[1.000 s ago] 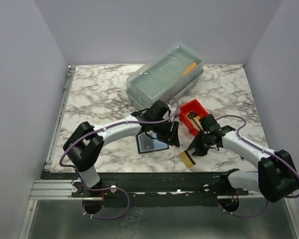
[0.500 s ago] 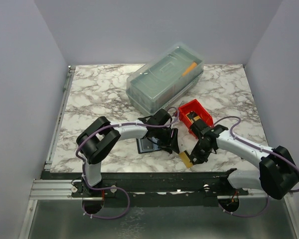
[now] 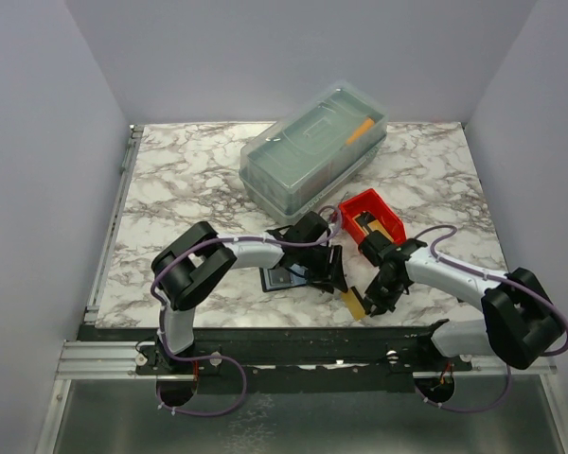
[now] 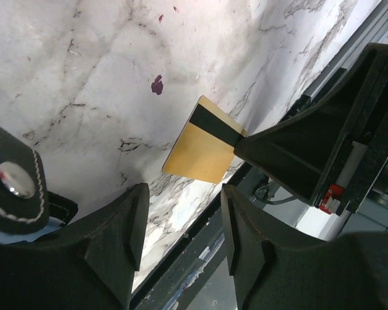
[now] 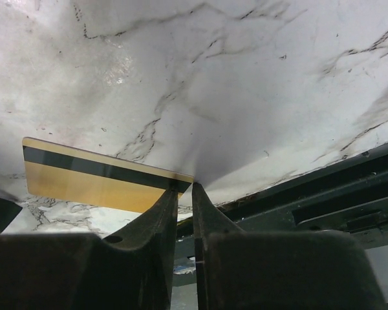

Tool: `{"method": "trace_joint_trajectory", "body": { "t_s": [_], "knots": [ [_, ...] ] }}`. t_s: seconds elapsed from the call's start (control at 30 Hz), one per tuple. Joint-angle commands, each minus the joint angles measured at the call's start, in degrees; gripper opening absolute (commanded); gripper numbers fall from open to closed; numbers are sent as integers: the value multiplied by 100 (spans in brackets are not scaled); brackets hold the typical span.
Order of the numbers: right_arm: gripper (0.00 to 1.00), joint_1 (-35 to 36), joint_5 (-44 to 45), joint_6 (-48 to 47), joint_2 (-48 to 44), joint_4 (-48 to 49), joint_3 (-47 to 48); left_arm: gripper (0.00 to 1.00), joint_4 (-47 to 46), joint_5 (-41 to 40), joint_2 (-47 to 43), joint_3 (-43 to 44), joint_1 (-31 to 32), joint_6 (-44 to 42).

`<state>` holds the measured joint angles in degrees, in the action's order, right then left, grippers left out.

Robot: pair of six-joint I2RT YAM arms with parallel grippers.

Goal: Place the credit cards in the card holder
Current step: Move the credit card to the center of the board.

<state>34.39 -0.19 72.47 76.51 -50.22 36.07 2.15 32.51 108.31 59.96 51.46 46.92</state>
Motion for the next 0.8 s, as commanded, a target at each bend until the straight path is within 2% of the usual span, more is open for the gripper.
{"method": "trace_joint_trajectory", "body": {
  "t_s": [0.0, 0.37, 0.77],
  "knots": [
    [16, 32, 262, 179, 231, 333, -471, 54, -189, -299, 157, -68, 90, 66],
    [15, 32, 198, 190, 198, 462, -550, 55, -189, -485, 445, 121, 234, 110],
    [14, 32, 54, -47, 200, 836, -482, 54, -819, 463, 240, -104, 250, 752]
  ]
}}
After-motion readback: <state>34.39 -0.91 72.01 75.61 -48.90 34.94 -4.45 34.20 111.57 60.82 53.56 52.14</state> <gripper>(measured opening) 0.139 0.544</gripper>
